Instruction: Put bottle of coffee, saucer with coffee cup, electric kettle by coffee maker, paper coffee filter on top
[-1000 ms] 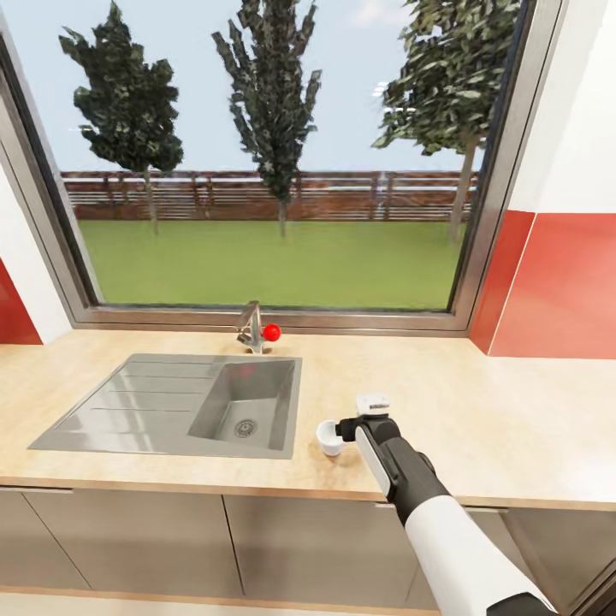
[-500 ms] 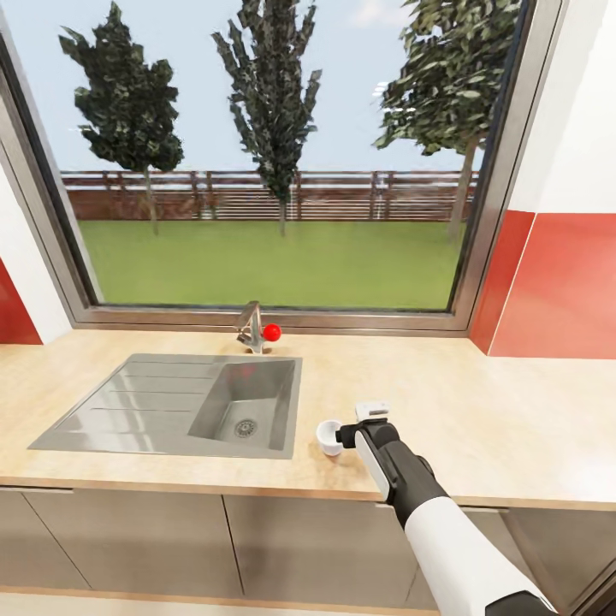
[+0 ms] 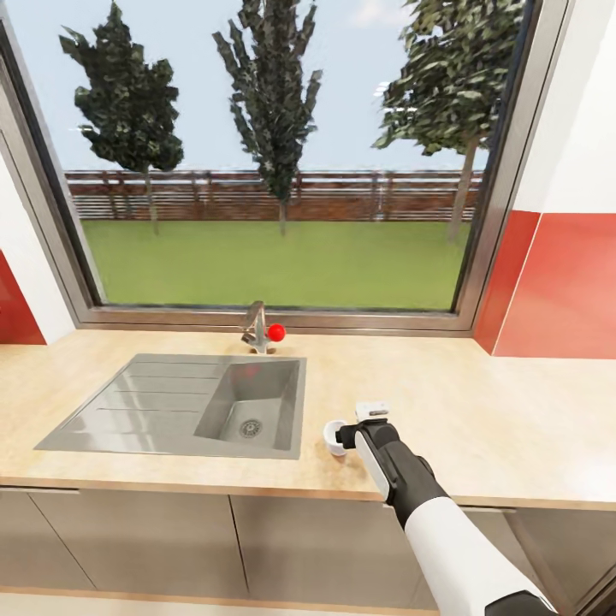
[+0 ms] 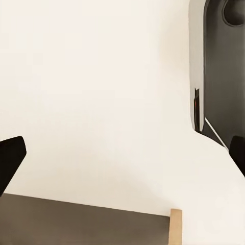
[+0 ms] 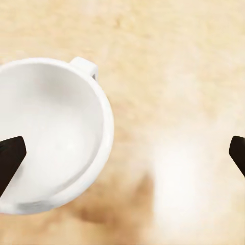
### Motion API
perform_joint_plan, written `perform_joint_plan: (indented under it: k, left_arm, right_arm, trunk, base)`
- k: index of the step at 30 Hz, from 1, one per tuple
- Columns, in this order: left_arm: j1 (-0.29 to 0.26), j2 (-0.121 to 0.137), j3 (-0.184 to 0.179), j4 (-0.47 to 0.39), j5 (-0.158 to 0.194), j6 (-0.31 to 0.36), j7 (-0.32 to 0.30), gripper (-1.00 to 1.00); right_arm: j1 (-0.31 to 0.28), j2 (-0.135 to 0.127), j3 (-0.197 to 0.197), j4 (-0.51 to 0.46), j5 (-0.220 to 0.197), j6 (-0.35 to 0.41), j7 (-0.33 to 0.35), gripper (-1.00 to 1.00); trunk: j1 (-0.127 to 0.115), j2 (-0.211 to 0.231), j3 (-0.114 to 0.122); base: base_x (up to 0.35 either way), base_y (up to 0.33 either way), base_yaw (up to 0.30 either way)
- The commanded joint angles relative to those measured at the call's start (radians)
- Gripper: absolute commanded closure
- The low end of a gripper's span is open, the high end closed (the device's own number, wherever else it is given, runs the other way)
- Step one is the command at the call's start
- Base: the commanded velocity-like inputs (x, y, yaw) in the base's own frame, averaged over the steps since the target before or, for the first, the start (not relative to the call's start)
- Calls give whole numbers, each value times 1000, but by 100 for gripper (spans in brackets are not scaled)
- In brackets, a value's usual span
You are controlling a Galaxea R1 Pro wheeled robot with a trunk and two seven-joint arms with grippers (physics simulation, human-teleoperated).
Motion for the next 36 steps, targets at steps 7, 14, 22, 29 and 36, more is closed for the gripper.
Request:
perform_joint_plan:
  k: [7,14,22,29,36]
  left_arm:
    - [0,0,8,0,-10,-3,2,-100]
    - [0,1,9,-1,-10,-3,2,-100]
    - [0,1,11,-1,-10,-3,2,-100]
    - [0,1,9,-1,-10,-3,2,-100]
    - [0,1,8,-1,-10,-3,2,-100]
  right_arm:
    - [-1,0,1,0,-11,3,-9,-100]
    - [-1,0,1,14,-11,3,-9,-100]
    - [-1,0,1,23,-11,3,-9,-100]
    - [-1,0,1,33,-11,3,-9,-100]
    - [-1,0,1,60,-11,3,-9,-100]
  trunk:
    - [1,-2,-2]
    - [1,-2,-2]
    - [1,-2,-2]
    - [1,-2,-2]
    - [1,-2,-2]
  base:
    - [0,1,0]
    - [103,58,0]
    - [62,41,0]
    - [4,2,0]
    - [0,0,0]
